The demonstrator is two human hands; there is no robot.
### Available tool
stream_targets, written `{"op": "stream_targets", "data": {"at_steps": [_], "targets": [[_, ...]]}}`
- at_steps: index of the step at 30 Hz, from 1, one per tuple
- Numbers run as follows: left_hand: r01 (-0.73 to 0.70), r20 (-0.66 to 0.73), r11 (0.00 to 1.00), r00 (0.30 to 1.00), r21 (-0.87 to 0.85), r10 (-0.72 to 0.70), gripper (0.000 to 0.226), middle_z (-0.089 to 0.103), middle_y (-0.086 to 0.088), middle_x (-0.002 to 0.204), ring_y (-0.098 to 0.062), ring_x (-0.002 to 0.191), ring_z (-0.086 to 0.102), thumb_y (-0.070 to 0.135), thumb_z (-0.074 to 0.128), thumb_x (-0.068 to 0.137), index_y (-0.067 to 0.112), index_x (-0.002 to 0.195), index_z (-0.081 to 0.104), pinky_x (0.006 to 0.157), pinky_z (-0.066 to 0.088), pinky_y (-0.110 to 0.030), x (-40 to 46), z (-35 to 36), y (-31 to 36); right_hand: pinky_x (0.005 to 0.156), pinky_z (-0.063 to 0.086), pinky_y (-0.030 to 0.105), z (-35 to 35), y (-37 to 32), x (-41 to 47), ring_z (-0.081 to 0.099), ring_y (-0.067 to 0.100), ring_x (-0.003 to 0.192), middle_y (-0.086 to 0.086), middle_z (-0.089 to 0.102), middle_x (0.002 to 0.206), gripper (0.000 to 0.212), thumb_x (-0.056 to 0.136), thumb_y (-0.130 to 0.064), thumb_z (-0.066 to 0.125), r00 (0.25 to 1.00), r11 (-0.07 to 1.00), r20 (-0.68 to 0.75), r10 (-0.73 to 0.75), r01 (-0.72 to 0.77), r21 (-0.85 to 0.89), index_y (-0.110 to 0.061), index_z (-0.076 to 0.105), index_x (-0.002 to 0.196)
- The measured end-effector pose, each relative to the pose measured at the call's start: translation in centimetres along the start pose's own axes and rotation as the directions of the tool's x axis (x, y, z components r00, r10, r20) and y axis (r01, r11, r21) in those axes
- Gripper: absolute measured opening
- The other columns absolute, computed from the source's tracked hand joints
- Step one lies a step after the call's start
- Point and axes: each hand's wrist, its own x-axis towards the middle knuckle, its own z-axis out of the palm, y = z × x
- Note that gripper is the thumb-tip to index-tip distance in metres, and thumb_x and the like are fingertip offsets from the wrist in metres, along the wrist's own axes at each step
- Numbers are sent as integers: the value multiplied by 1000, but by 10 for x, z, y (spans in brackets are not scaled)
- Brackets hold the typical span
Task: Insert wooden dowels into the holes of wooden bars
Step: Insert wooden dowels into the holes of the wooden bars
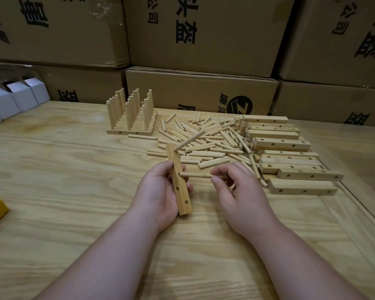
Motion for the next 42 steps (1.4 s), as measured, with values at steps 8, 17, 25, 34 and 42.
{"op": "stream_targets", "data": {"at_steps": [8,17,25,34,42], "targets": [[-60,41,993,998,101,56,19,57,-5,80,-19,61,49,25,58,99,13,113,60,52,47,-27,0,0,-4,79,41,12,-1,-3,-1,56,4,94,-22,56,94,5,93,-25,60,995,996,-86,-50,57,73,-25,64,96],[-104,99,988,991,117,93,25,63,-4,80,-14,66,60,22,64,97,15,120,63,55,50,-26,-2,-2,-7,65,38,5,-4,-4,-2,59,1,77,-15,64,82,3,89,-31,66,983,989,-180,-21,46,138,-31,66,87],[-96,92,992,992,87,88,12,65,-4,81,-15,63,58,23,63,98,17,108,67,52,51,-27,1,-2,-6,70,40,7,-1,0,-1,57,1,81,-20,58,88,3,92,-23,66,987,992,-146,-63,78,102,-25,67,91],[-137,94,982,988,131,126,40,68,-3,82,-14,65,59,22,65,96,12,134,60,55,50,-27,0,-2,-8,76,39,11,-2,-1,0,53,0,85,-25,53,87,3,90,-22,65,984,989,-132,-119,129,67,-23,67,91],[-137,99,975,988,173,121,42,68,-3,84,-13,65,59,23,63,97,10,136,59,56,51,-27,-1,-1,-8,68,37,4,-4,-5,1,58,-4,81,-24,57,77,7,91,-38,65,985,995,-163,-61,72,65,-38,65,84]]}}
